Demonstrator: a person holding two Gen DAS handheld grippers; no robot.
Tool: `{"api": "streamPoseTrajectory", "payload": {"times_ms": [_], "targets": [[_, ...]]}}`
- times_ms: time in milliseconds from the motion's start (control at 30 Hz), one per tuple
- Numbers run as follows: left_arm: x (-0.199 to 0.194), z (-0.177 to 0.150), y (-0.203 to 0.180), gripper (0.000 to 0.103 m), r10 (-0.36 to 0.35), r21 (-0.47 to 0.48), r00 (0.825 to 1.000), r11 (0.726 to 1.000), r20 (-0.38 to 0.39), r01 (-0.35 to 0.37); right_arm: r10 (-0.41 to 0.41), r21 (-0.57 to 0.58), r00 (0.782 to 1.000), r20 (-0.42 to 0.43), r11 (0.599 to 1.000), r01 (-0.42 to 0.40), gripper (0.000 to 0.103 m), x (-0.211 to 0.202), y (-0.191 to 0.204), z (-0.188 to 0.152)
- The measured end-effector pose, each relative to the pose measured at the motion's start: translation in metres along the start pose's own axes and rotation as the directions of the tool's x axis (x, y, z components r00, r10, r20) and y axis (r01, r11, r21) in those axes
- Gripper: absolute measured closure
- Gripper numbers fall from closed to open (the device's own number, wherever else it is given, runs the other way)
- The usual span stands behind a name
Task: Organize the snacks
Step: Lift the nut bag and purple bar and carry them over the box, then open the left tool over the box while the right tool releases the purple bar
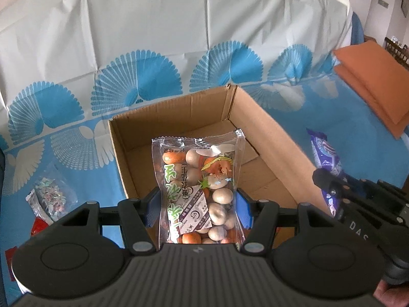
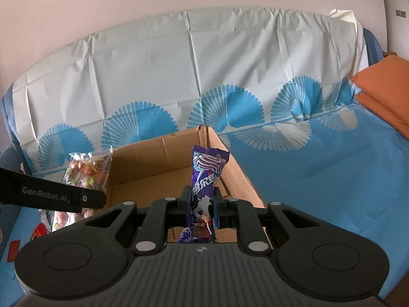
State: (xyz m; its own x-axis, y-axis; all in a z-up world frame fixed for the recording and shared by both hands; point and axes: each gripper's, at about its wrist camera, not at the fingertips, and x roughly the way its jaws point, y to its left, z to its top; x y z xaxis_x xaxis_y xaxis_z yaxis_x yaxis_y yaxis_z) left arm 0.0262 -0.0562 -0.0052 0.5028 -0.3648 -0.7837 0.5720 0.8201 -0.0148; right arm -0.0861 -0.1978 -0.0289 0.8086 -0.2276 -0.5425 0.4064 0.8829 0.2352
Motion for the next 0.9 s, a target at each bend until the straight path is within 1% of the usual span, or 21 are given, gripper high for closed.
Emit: {"api": "streamPoseTrajectory", "payload": {"times_ms": [367,900], "targets": [[0.043,-0.009,0.017,0.038,0.007,-0.048,0.998,0.999,-0.058,-0.01,-0.007,-0.013,0.998,-0.065,1.0,0.006,0.086,0.047,0.0,-0.007],[0.068,-0.009,0.014,0.035,0.017,-0.036,0.997,0.999,-0.073,-0.02,-0.01,-0.025,0.994,-0.108,1.0,0.008,0.086,0.07,0.001,-0.018]]}}
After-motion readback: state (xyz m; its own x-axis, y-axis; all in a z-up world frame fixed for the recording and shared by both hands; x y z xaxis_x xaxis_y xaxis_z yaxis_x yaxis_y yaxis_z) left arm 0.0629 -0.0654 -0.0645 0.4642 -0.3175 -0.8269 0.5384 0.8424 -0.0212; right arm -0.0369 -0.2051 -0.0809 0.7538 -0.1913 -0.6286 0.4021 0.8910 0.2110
